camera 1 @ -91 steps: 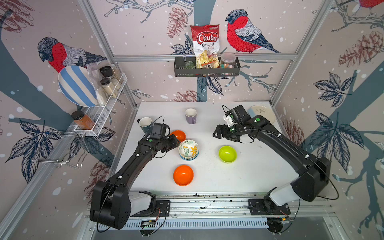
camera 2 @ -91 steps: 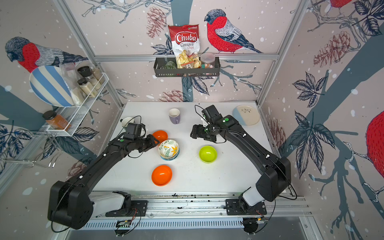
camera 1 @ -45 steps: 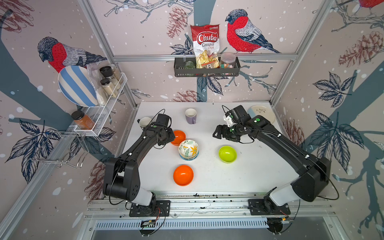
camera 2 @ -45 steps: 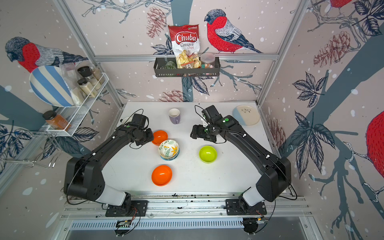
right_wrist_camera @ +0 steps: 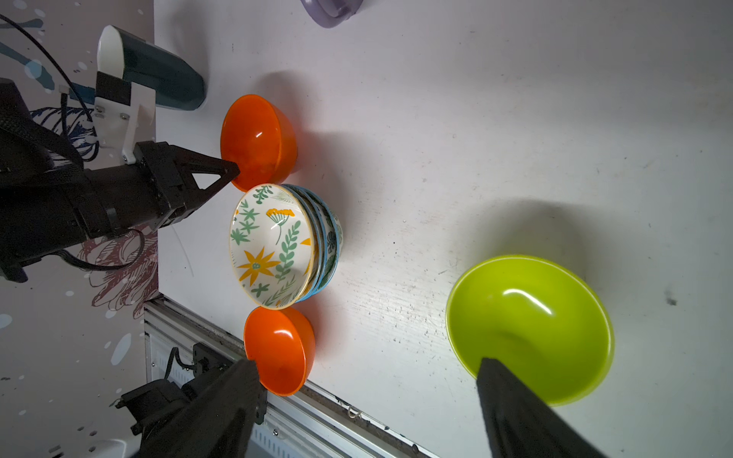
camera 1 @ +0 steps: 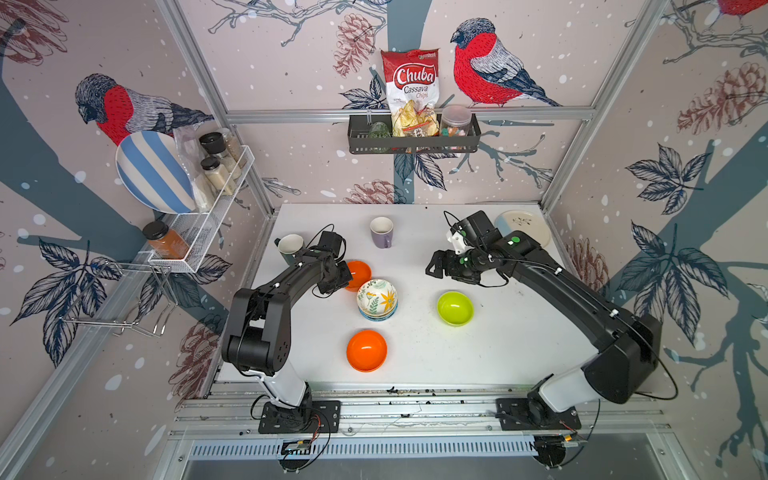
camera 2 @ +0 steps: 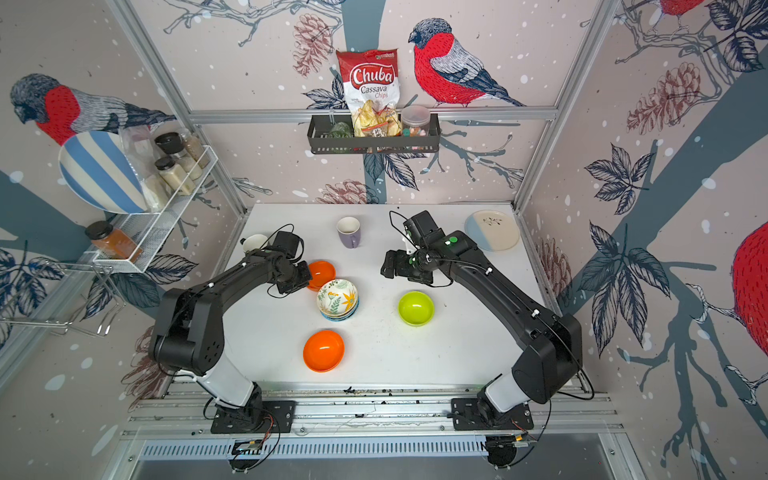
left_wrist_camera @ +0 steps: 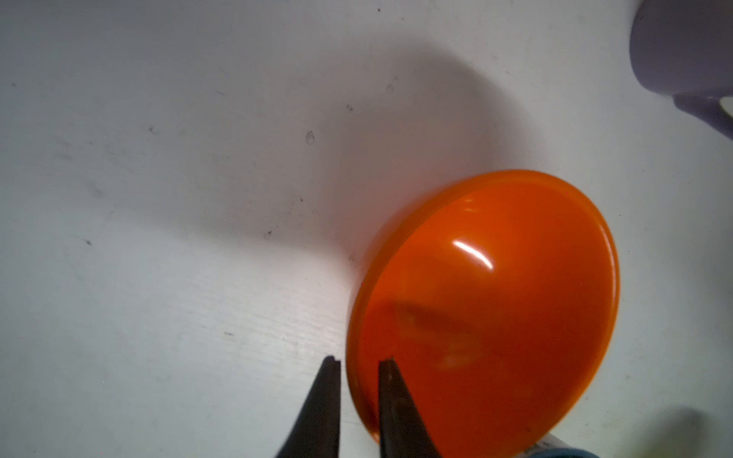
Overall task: Stack the bowls
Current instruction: Pick up the bowl from the center of the board.
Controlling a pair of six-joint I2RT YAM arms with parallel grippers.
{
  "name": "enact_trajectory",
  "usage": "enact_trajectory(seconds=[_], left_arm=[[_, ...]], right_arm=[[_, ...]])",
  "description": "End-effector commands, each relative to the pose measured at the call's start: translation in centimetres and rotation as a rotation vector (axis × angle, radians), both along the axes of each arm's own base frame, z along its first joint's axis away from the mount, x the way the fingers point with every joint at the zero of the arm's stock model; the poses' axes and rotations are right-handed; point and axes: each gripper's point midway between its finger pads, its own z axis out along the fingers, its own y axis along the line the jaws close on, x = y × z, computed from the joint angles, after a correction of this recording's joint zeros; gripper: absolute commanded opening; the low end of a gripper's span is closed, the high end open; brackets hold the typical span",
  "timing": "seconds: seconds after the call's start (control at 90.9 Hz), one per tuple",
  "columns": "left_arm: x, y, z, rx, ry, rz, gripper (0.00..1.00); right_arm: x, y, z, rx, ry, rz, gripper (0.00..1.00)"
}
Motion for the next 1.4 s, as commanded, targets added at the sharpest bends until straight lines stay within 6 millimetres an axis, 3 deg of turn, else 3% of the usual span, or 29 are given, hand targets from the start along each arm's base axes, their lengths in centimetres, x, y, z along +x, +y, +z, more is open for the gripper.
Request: enact_trajectory(seconds=[0.0, 0.198, 0.396, 0.55, 0.682, 0.781, 0.88, 1.156, 1.387], left_arm=[[0.6, -0.4, 0.0, -0.030, -0.019, -0.009, 0.14], [0.5, -0.2, 0.2, -0.021, -0.018, -0.008, 0.00], [1.2, 0.7, 1.9, -0.023, -0.042, 0.025, 0.00], [3.5, 1.5, 6.1, -0.035, -0.116, 0.053, 0.00], [3.9, 1.3, 9.4, -0.044, -0.150, 0.033, 0.00], [3.1, 0.1, 11.3, -0.072, -0.156, -0.035, 0.00], [1.0, -1.6, 12.5, -0.061, -0.128, -0.139, 0.00], [-5.0, -8.2, 14.0, -0.063, -0.086, -0.378, 0.00], [-7.5, -12.7, 14.4, -0.070, -0.085, -0.505, 0.00]], right_arm=[[0.0, -0.2, -0.2, -0.018, -0.006, 0.012, 0.88], [0.1, -0.1, -0.4, -0.021, -0.005, 0.012, 0.88], [0.1, 0.0, -0.6, -0.022, -0.001, 0.015, 0.88], [0.2, 0.0, -0.5, -0.024, -0.001, 0.012, 0.88], [0.2, -0.2, -0.3, -0.029, -0.010, 0.008, 0.88], [0.2, -0.4, 0.1, -0.032, -0.018, 0.005, 0.88], [0.3, -0.4, 0.7, -0.028, -0.032, 0.001, 0.87], [0.1, 0.8, 2.6, -0.014, -0.066, 0.022, 0.80], [-0.9, 1.5, 2.0, -0.056, -0.060, 0.069, 0.68]])
